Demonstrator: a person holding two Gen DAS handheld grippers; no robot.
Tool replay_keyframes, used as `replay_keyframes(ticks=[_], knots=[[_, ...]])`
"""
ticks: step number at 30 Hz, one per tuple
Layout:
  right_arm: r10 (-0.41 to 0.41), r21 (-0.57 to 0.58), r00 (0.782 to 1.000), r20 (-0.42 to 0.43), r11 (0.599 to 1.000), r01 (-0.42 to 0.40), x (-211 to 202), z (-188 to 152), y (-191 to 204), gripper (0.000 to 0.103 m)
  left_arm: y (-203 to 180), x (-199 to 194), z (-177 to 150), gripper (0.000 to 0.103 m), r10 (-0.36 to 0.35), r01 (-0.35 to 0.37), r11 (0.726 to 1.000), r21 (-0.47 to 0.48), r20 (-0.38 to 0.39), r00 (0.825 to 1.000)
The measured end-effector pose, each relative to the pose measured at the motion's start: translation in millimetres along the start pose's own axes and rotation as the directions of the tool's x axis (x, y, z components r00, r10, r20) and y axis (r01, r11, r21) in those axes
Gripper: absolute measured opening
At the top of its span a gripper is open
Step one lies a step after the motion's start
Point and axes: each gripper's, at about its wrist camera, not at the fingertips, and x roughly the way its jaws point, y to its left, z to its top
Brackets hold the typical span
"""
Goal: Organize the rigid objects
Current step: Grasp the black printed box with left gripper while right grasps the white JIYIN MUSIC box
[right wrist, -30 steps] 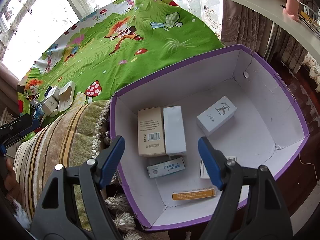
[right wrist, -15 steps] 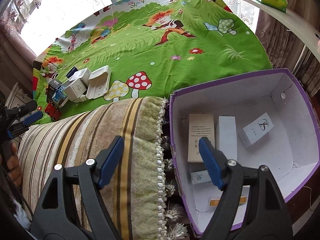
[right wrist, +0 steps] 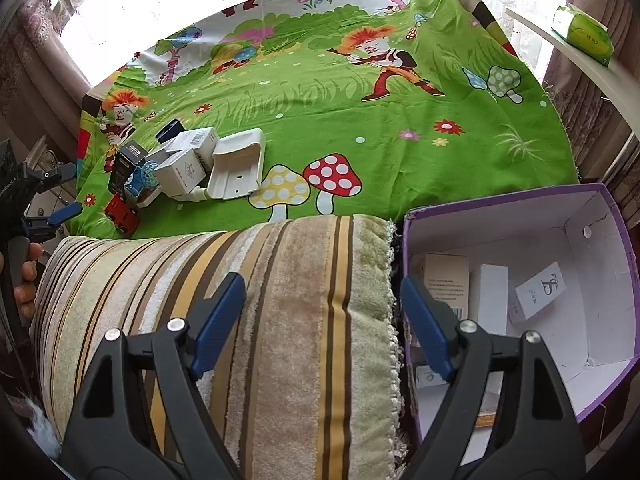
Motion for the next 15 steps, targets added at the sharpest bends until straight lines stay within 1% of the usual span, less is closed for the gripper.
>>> replay_keyframes(ticks=[4, 8, 12, 15], knots=[[0.008, -0.032, 1.0, 0.0, 0.999, -0.008, 4.4, 8.3, 14.6, 0.083, 4.0, 10.1, 16.3, 0.096, -0.01, 0.01, 1.0, -0.018, -0.019, 1.0], [0.021, -0.049, 1.0, 0.0, 0.999, -0.021, 10.3, 18.6, 28.9, 0.084, 9.3, 21.7, 28.4, 0.097, -0.001, 0.0, 1.0, -0.032, -0.037, 0.999], [0.043, -0.089, 0.999, -0.008, 0.995, -0.044, 16.7, 26.9, 49.3, 0.084, 21.0, 35.2, 38.0, 0.098, -0.008, 0.003, 0.998, -0.064, -0.079, 0.997], [0.061, -0.125, 0.998, -0.013, 0.99, -0.062, 21.2, 32.1, 66.6, 0.084, 28.3, 40.9, 44.1, 0.1, 0.002, -0.009, 0.997, -0.082, -0.081, 0.997]])
